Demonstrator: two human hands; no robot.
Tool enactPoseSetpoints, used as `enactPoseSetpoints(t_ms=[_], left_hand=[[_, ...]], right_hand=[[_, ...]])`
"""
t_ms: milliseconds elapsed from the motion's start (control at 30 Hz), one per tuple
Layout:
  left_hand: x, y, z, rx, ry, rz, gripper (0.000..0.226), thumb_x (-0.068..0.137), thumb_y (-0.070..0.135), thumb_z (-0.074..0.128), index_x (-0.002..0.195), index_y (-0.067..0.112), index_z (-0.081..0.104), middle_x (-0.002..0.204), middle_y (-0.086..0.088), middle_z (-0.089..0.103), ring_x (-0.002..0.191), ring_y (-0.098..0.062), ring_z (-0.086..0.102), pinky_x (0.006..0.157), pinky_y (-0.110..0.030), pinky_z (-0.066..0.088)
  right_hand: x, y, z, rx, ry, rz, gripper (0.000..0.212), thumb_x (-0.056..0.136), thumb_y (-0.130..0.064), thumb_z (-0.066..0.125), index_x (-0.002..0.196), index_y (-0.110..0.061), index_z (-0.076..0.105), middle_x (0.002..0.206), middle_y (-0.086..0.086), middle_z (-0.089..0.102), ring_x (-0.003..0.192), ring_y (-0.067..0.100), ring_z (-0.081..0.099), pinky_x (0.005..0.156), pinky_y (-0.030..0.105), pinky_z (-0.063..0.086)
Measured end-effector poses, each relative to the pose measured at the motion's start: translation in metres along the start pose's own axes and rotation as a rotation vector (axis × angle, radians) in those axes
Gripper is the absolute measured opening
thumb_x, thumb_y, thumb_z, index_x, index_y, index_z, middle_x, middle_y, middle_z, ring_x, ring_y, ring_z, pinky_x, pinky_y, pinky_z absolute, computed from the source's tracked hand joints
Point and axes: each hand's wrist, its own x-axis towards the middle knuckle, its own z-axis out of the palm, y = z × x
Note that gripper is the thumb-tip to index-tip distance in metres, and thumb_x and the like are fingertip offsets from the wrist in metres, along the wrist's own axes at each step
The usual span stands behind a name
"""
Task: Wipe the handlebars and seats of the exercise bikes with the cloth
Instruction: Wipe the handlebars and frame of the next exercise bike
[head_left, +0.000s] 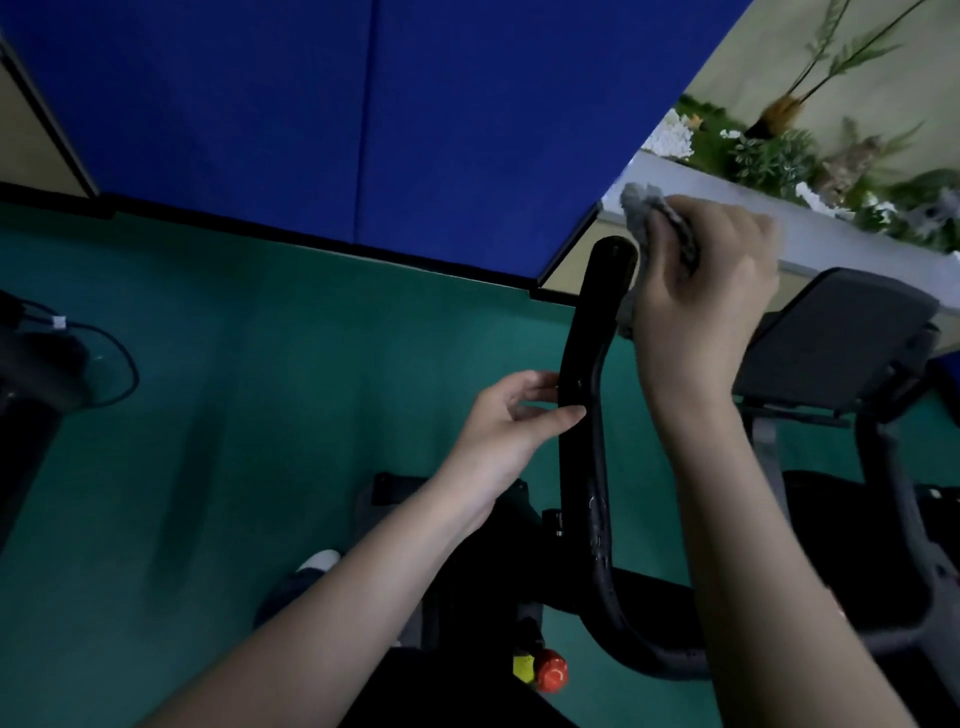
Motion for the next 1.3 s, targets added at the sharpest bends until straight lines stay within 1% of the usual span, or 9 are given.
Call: enactPoseSetpoints(t_ms=[233, 400, 500, 600, 700, 833, 933, 1100, 1300], left_hand=[[0.001, -0.001, 0.000, 0.023, -0.005, -0.001, 0.026, 0.084, 0.003, 0.067, 0.108, 0.013, 0.064, 0.097, 0.006, 0.066, 0.073, 0.002, 0.058, 0.067, -0.006, 0.043], [0.002, 0.000, 0.001, 0.037, 0.019, -0.030, 0.029, 0.084, 0.000, 0.066, 0.109, 0.012, 0.061, 0.098, 0.004, 0.064, 0.068, 0.005, 0.058, 0.064, -0.005, 0.043], [0.003, 0.000, 0.000, 0.051, 0.041, -0.046, 0.030, 0.083, 0.001, 0.067, 0.108, 0.015, 0.059, 0.101, 0.002, 0.062, 0.072, 0.000, 0.055, 0.064, -0.006, 0.043], [0.004, -0.002, -0.003, 0.079, 0.030, -0.059, 0.030, 0.083, 0.006, 0.069, 0.109, 0.019, 0.059, 0.108, 0.000, 0.063, 0.074, 0.002, 0.059, 0.066, -0.007, 0.045], [0.005, -0.003, -0.005, 0.079, 0.013, -0.037, 0.027, 0.083, 0.005, 0.068, 0.105, 0.019, 0.060, 0.103, 0.002, 0.065, 0.069, 0.008, 0.059, 0.065, -0.007, 0.045], [0.006, -0.001, -0.011, 0.145, -0.023, 0.010, 0.021, 0.086, 0.007, 0.066, 0.097, 0.024, 0.063, 0.097, 0.006, 0.066, 0.075, 0.004, 0.061, 0.072, -0.012, 0.047], [0.010, 0.001, -0.022, 0.471, 0.022, 0.221, 0.019, 0.091, 0.016, 0.062, 0.109, 0.021, 0.062, 0.109, 0.002, 0.064, 0.089, -0.002, 0.060, 0.083, -0.020, 0.045], [0.024, 0.024, -0.035, 0.973, 0.079, 0.855, 0.034, 0.095, 0.024, 0.054, 0.124, 0.007, 0.060, 0.120, -0.005, 0.057, 0.113, -0.017, 0.049, 0.101, -0.027, 0.037], [0.056, 0.057, -0.016, 1.266, -0.213, 1.300, 0.020, 0.094, 0.020, 0.060, 0.105, 0.010, 0.072, 0.120, -0.004, 0.066, 0.124, -0.025, 0.050, 0.107, -0.039, 0.031]], right_hand=[[-0.007, -0.002, 0.025, 0.067, 0.014, 0.278, 0.022, 0.098, -0.015, 0.044, 0.102, -0.005, 0.063, 0.095, 0.010, 0.064, 0.093, 0.028, 0.051, 0.075, 0.029, 0.032], [-0.010, 0.011, 0.034, 0.444, -0.025, 0.726, 0.027, 0.098, -0.016, 0.043, 0.071, -0.014, 0.041, 0.064, -0.004, 0.043, 0.060, 0.010, 0.039, 0.064, 0.027, 0.032], [-0.019, 0.015, 0.036, 0.627, -0.084, 0.895, 0.026, 0.099, -0.015, 0.041, 0.078, -0.003, 0.048, 0.078, 0.010, 0.053, 0.074, 0.020, 0.051, 0.071, 0.034, 0.042], [-0.017, 0.018, 0.033, 0.846, -0.193, 1.028, 0.023, 0.100, -0.015, 0.041, 0.087, -0.011, 0.060, 0.077, 0.004, 0.068, 0.073, 0.016, 0.067, 0.068, 0.028, 0.053], [-0.012, 0.022, 0.029, 0.936, -0.300, 1.070, 0.023, 0.101, -0.017, 0.042, 0.092, -0.009, 0.061, 0.059, -0.003, 0.066, 0.055, 0.010, 0.063, 0.054, 0.022, 0.048], [-0.035, 0.021, 0.025, 0.714, -0.340, 0.950, 0.026, 0.102, -0.016, 0.036, 0.095, -0.005, 0.059, 0.080, 0.006, 0.064, 0.074, 0.019, 0.061, 0.066, 0.035, 0.048], [-0.054, 0.016, 0.019, 0.492, -0.331, 0.862, 0.022, 0.101, -0.018, 0.038, 0.094, -0.006, 0.055, 0.084, 0.007, 0.060, 0.085, 0.026, 0.057, 0.078, 0.038, 0.046], [-0.081, 0.010, -0.009, 0.247, -0.364, 0.736, 0.021, 0.097, -0.023, 0.049, 0.080, -0.012, 0.054, 0.064, -0.006, 0.056, 0.059, 0.011, 0.050, 0.054, 0.022, 0.033], [-0.101, 0.006, -0.029, 0.166, -0.182, 0.723, 0.010, 0.087, -0.023, 0.066, 0.090, -0.016, 0.072, 0.088, 0.002, 0.069, 0.079, 0.006, 0.063, 0.074, 0.016, 0.045]])
